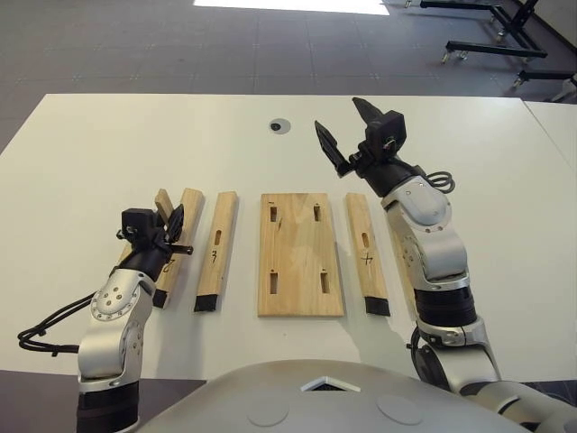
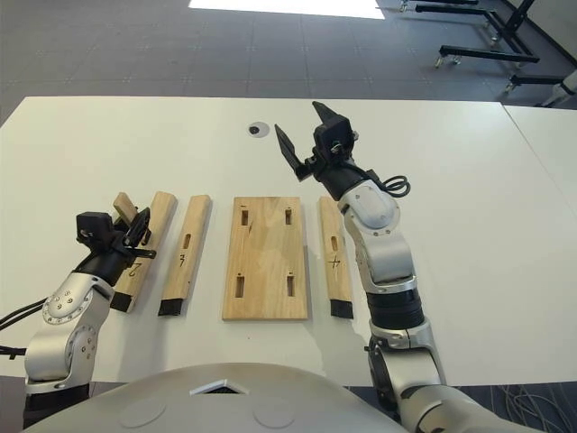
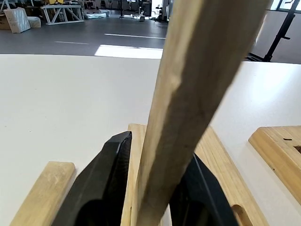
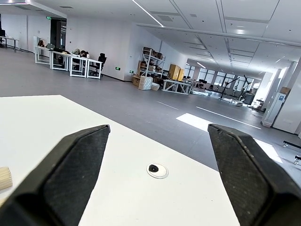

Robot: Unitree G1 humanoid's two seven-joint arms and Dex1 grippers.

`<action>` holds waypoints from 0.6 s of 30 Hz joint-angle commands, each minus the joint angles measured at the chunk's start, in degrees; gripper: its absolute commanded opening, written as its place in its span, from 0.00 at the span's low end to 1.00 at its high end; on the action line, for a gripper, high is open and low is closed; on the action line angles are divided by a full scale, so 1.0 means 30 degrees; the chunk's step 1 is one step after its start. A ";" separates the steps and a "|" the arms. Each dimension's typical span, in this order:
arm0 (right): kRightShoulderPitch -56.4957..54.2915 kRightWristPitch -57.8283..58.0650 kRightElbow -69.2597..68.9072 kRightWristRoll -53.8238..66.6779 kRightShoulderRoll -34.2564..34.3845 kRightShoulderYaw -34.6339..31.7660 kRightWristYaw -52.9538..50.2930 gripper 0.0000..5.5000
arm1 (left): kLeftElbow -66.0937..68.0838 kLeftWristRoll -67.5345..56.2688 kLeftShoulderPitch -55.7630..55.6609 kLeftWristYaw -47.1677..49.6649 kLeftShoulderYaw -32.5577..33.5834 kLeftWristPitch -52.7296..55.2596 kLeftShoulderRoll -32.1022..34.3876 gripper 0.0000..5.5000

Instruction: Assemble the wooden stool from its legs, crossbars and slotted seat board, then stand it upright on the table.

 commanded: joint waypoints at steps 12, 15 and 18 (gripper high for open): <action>-0.0135 -0.0615 0.0475 -0.0156 0.0586 -0.0222 -0.0288 0.70 | -0.3196 -0.0915 -0.4926 0.0151 0.1247 0.0686 0.1635 0.39; -0.0166 -0.0654 0.0498 -0.0238 0.0773 -0.0185 -0.0378 0.70 | -0.2991 -0.1419 -0.6237 0.0314 0.1655 0.1579 0.1989 0.39; -0.0227 -0.0596 0.0516 -0.0082 0.0957 -0.0227 -0.0467 0.70 | -0.3106 -0.1890 -0.6900 0.0418 0.1913 0.2234 0.2083 0.39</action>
